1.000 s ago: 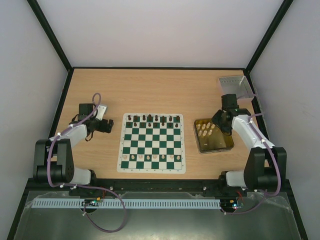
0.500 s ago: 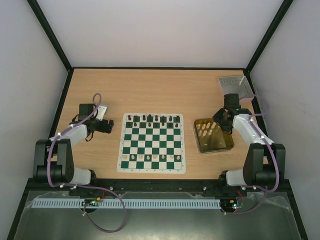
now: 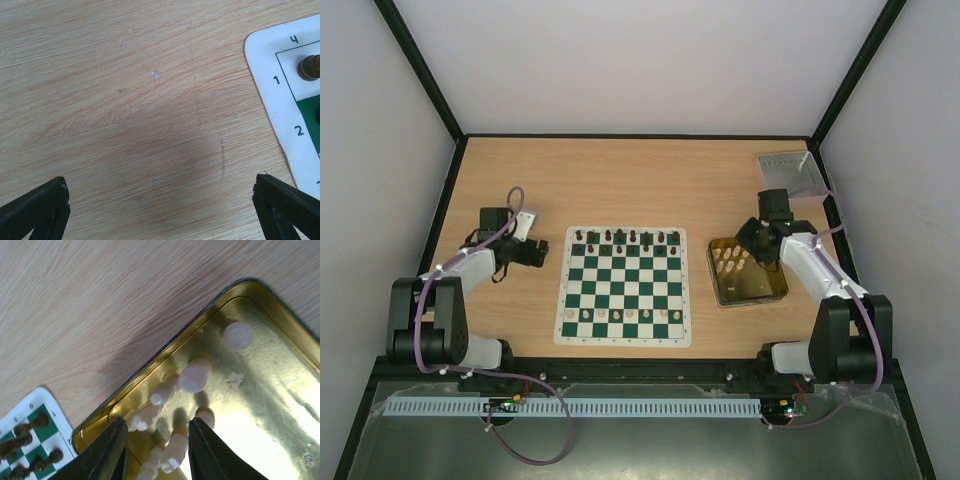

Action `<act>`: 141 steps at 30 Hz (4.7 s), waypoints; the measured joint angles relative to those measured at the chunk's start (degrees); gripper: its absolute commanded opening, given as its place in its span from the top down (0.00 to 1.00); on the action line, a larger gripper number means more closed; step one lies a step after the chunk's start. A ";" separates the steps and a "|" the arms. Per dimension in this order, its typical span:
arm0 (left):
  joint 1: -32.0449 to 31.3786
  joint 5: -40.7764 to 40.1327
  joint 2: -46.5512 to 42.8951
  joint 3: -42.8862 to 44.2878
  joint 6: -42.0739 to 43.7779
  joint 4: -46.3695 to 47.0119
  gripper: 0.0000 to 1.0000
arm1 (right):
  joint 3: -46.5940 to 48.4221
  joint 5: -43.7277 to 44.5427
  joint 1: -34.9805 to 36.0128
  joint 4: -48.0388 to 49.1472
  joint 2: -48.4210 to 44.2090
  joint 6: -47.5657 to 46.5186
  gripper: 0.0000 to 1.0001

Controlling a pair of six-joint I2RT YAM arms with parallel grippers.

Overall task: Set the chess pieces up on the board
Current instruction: Pick up the chess piece from the storage box, then place the chess piece on the chessboard.

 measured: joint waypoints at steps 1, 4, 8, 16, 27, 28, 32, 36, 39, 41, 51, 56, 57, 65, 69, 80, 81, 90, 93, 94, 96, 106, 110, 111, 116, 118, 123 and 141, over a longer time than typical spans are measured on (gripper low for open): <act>0.00 -0.02 0.07 0.00 0.00 0.00 0.01 | 0.02 0.44 1.16 -0.11 -0.24 -0.26 0.67; -0.02 -0.17 0.11 0.00 -0.02 0.00 0.01 | 0.02 1.55 4.28 -0.52 -0.44 -0.85 0.67; -0.02 -0.20 0.11 0.00 0.00 0.02 0.01 | 0.02 2.27 6.64 -1.01 -0.52 -1.33 0.68; -0.02 -0.28 0.11 0.00 -0.02 0.00 0.00 | 0.00 4.76 7.56 -1.79 -0.74 -2.03 0.69; -0.11 -0.37 0.11 0.00 -0.02 0.00 0.01 | -5.86 7.30 7.54 -1.73 -1.16 0.48 0.69; -0.13 -0.37 0.11 0.00 0.00 0.00 0.01 | -6.27 7.32 7.48 -1.70 -1.16 0.59 0.69; -0.35 -0.37 0.22 0.00 -0.02 0.00 0.01 | -6.60 7.50 6.88 -1.40 -1.16 0.72 0.69; -0.37 -0.37 0.37 0.00 -0.02 0.00 0.01 | -6.62 7.50 5.20 -0.63 -1.16 0.68 0.70; -0.37 -0.37 0.39 0.00 0.00 0.00 0.01 | -6.64 7.28 4.15 0.02 -1.01 0.55 0.72; -0.37 -0.37 0.42 0.00 -0.02 0.00 0.01 | -6.67 6.88 3.45 0.57 -0.55 0.50 0.72; -0.37 -0.35 0.90 0.00 -0.02 0.00 0.01 | -7.10 4.07 2.54 2.47 1.38 0.31 0.72; -0.37 -0.35 1.11 0.00 -0.02 0.00 0.01 | -7.69 2.93 2.54 3.45 1.64 0.31 0.72; -0.37 -0.35 1.11 0.00 0.00 -0.02 0.01 | -7.80 2.78 2.54 3.65 1.79 0.31 0.73; -0.37 -0.35 1.11 0.00 -0.02 -0.02 0.00 | -8.98 1.97 2.54 5.46 3.50 0.11 0.87; -0.37 -0.35 1.11 0.00 -0.02 -0.02 0.01 | -9.03 1.95 2.54 5.95 3.78 0.04 0.92; -0.63 -0.28 1.79 0.02 0.00 -0.07 0.01 | -7.02 6.14 5.79 -0.02 -5.60 0.37 0.94; -0.63 -0.28 1.79 0.02 -0.02 -0.07 0.01 | -6.16 6.62 7.30 -0.92 -6.67 0.52 0.94; -0.63 -1.22 1.36 0.00 -0.28 0.09 0.01 | 1.64 11.80 26.75 -8.61 -9.18 3.89 0.95; -0.48 -2.08 1.05 0.00 -0.66 0.44 0.01 | 6.43 14.36 37.83 -10.88 -6.19 6.36 0.95; -0.35 -2.38 0.94 0.00 -0.76 0.57 0.01 | 8.85 15.52 42.03 -11.34 -4.00 7.21 0.95; 0.24 -2.82 0.85 0.00 -1.01 0.85 0.01 | 13.11 16.41 48.74 -11.74 0.48 8.33 0.95; 3.98 -5.99 -1.05 -0.63 -2.49 2.58 0.00 | 33.81 16.28 69.24 -12.59 26.16 9.11 0.96; 5.53 -6.43 -1.05 -0.63 -3.04 2.86 0.01 | 40.28 15.23 73.05 -12.83 33.05 8.20 0.96; 5.70 -6.51 -1.03 -0.63 -3.08 2.97 0.00 | 41.31 14.86 73.68 -13.05 34.14 8.02 0.96; 6.16 -6.62 -0.98 -0.63 -3.28 3.04 0.01 | 43.63 13.38 75.56 -13.55 37.05 7.39 0.96; 6.16 -6.60 -0.98 -0.63 -3.28 3.02 0.01 | 43.63 13.00 75.69 -13.66 37.57 7.28 0.96; 6.16 -6.56 -0.98 -0.63 -3.28 3.02 0.00 | 43.65 12.55 75.69 -13.55 39.19 6.97 0.96; 6.19 -5.81 -0.57 -0.63 -3.26 2.99 0.01 | 47.39 10.95 75.69 -12.09 45.72 5.05 0.96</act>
